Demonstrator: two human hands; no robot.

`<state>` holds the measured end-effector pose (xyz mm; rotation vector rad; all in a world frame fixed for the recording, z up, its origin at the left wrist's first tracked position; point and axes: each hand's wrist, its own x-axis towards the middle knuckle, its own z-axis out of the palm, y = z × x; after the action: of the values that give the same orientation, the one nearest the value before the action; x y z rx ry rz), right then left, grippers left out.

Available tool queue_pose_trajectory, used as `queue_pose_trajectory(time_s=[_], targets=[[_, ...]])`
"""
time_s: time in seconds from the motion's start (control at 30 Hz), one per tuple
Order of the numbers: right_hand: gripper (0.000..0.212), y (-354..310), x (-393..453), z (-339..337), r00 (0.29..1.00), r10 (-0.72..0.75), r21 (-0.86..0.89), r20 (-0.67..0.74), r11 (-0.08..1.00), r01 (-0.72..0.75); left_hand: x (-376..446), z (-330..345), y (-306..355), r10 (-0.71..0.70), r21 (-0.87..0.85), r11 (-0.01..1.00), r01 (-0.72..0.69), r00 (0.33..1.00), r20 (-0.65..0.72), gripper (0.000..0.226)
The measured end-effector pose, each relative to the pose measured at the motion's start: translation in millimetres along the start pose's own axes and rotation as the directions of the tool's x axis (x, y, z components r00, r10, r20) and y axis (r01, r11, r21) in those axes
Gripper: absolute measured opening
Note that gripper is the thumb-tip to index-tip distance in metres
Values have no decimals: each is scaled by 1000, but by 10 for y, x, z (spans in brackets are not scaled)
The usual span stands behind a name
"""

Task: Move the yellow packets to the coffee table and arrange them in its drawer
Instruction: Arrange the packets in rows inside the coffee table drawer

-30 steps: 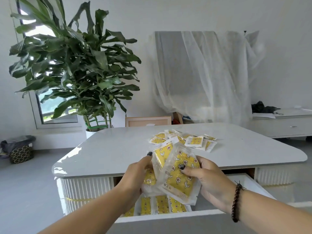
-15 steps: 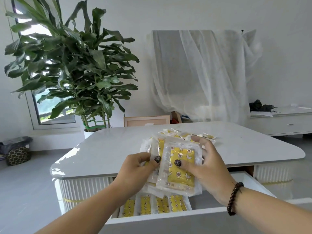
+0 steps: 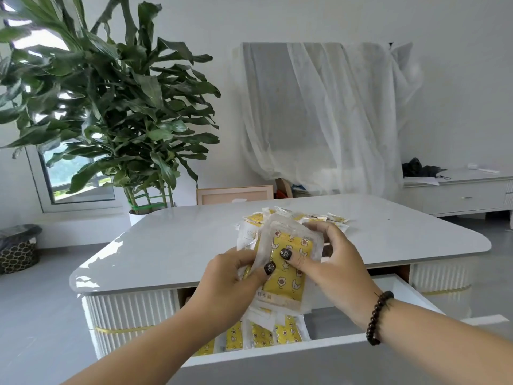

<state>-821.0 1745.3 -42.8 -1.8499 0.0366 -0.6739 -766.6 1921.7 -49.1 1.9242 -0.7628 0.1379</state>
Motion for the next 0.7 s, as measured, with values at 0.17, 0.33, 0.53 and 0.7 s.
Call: queue_pose_trajectory(time_s=[0.17,0.33,0.53,0.7], targets=[[70,18,64,-79,985,122,6,118,992,-123,-8,-21,-4,75,104,992,-76,997,16,17],[64,105,-1,34,943,273,365,188,872,-326,-32,50,30,53,66,997,-51,998,-35,15],[29,44,1,30,959,264,486,101,828,-279,-9,22,87,-134,-215,969,121,990,-48,9],[26,8,154,-161,943,330,674,34,689,-266,52,-103,70,-139,-384,919,84,983,-116,58]])
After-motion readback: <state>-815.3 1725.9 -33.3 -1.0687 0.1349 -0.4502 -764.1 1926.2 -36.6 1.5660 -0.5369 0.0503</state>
